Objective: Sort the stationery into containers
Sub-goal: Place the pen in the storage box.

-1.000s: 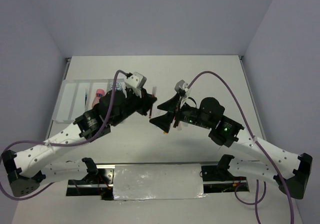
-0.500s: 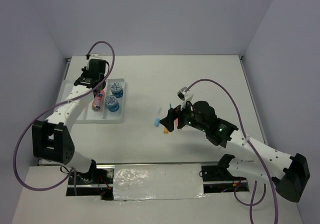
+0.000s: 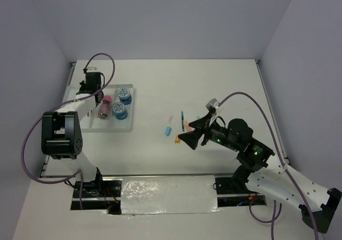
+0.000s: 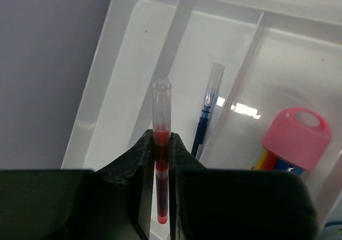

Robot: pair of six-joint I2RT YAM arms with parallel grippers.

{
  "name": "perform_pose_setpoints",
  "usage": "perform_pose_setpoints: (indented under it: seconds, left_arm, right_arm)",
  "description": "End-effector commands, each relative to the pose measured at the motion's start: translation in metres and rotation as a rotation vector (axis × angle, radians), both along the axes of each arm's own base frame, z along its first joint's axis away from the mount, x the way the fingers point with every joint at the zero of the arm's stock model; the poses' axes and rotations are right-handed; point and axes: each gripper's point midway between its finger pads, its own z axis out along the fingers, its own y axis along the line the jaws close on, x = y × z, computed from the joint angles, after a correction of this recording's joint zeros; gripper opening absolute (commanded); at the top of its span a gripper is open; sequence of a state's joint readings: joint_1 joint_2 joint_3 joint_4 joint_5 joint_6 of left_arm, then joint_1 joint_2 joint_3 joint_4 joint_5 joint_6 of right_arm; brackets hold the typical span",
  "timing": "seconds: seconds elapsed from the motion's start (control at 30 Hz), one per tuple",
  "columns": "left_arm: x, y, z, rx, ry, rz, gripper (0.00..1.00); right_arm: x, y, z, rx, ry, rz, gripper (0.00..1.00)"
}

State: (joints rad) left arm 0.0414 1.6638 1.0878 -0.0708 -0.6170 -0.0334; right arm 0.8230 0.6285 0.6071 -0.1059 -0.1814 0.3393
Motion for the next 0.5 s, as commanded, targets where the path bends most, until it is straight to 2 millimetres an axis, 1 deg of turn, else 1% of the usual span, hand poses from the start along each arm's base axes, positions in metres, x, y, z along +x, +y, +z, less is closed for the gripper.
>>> perform_pose_setpoints:
  seconds: [0.0,0.07,0.1,0.13,0.17,0.2,0.27,0.3,0.33,0.37,0.4,0.43,0.47]
  left_arm:
    - [0.015,0.007,-0.005,-0.004,-0.061,-0.015,0.23]
    - [0.016,0.007,-0.012,-0.015,-0.060,-0.020,0.27]
    - [0.016,0.007,-0.014,-0.014,-0.057,-0.021,0.30]
    - [0.016,0.008,-0.016,-0.012,-0.054,-0.019,0.38]
    - [0.015,0.010,-0.016,-0.006,-0.060,0.004,0.39]
    - [0.014,0.013,-0.016,-0.003,-0.063,0.020,0.42]
    - [0.015,0.013,-0.019,-0.014,-0.062,0.015,0.48]
    - [0.015,0.013,-0.018,-0.019,-0.067,0.027,0.53]
    - [0.015,0.013,-0.018,-0.025,-0.071,0.032,0.64]
    - [0.014,0.012,-0.018,-0.035,-0.077,0.039,0.68]
    - [0.014,0.011,-0.013,-0.045,-0.094,0.042,0.74]
    - [0.014,0.008,-0.009,-0.069,-0.112,0.051,0.75]
    - [0.015,0.005,0.010,-0.079,-0.160,0.054,0.77]
  right_arm:
    - [-0.010,-0.005,0.011,0.018,-0.038,0.027,0.89]
    - [-0.012,-0.006,0.012,0.021,-0.036,0.032,0.89]
    - [-0.013,-0.007,0.013,0.023,-0.041,0.031,0.89]
    - [-0.013,-0.008,0.013,0.023,-0.044,0.028,0.89]
    - [-0.013,-0.008,0.014,0.024,-0.046,0.027,0.89]
    - [-0.012,-0.008,0.015,0.021,-0.047,0.026,0.89]
    - [-0.012,-0.005,0.014,0.014,-0.038,0.032,0.89]
    - [-0.011,-0.005,0.013,0.010,-0.036,0.032,0.89]
    - [-0.010,-0.004,0.014,0.011,-0.035,0.035,0.89]
    - [-0.009,-0.002,0.011,0.003,-0.026,0.032,0.89]
    - [-0.007,-0.001,0.010,-0.002,-0.022,0.026,0.89]
    - [-0.003,0.000,0.008,-0.017,-0.014,0.016,0.89]
    - [0.004,-0.004,0.001,-0.047,0.001,-0.026,0.89]
